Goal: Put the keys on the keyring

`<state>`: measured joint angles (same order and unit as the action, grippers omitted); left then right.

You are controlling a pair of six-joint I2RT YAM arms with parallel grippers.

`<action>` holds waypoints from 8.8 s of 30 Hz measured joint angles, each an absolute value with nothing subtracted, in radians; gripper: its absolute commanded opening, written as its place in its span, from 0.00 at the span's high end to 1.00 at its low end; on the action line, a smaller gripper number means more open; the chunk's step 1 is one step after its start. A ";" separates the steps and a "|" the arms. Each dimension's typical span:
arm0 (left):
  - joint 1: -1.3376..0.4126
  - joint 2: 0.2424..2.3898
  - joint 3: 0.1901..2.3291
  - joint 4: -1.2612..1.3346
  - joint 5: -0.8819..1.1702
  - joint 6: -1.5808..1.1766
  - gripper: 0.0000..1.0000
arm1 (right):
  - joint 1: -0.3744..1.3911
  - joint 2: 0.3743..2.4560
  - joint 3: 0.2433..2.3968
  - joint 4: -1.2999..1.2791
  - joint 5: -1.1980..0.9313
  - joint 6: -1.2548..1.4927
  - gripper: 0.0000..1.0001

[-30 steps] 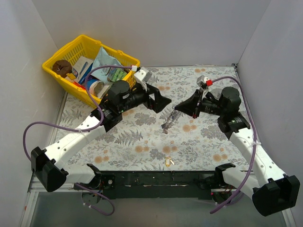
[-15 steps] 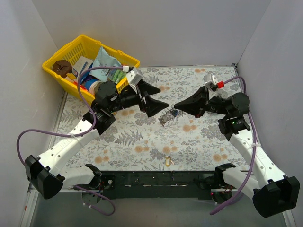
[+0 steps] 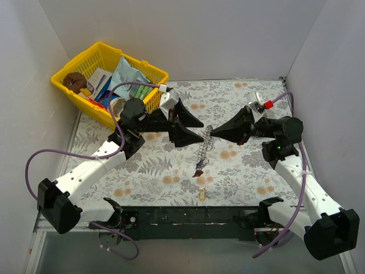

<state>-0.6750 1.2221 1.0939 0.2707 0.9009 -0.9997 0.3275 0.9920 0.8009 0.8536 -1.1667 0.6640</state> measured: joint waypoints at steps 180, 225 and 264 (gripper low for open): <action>-0.659 1.406 1.223 0.498 0.962 -1.168 0.97 | 0.367 0.932 0.716 1.004 -0.820 0.636 0.99; -0.719 1.158 1.185 -0.114 0.541 -0.396 1.00 | 0.362 0.842 0.790 0.465 -0.754 0.363 0.24; -0.747 1.156 1.174 -0.180 0.538 -0.299 1.00 | 0.553 1.047 0.978 0.150 -0.729 0.090 0.99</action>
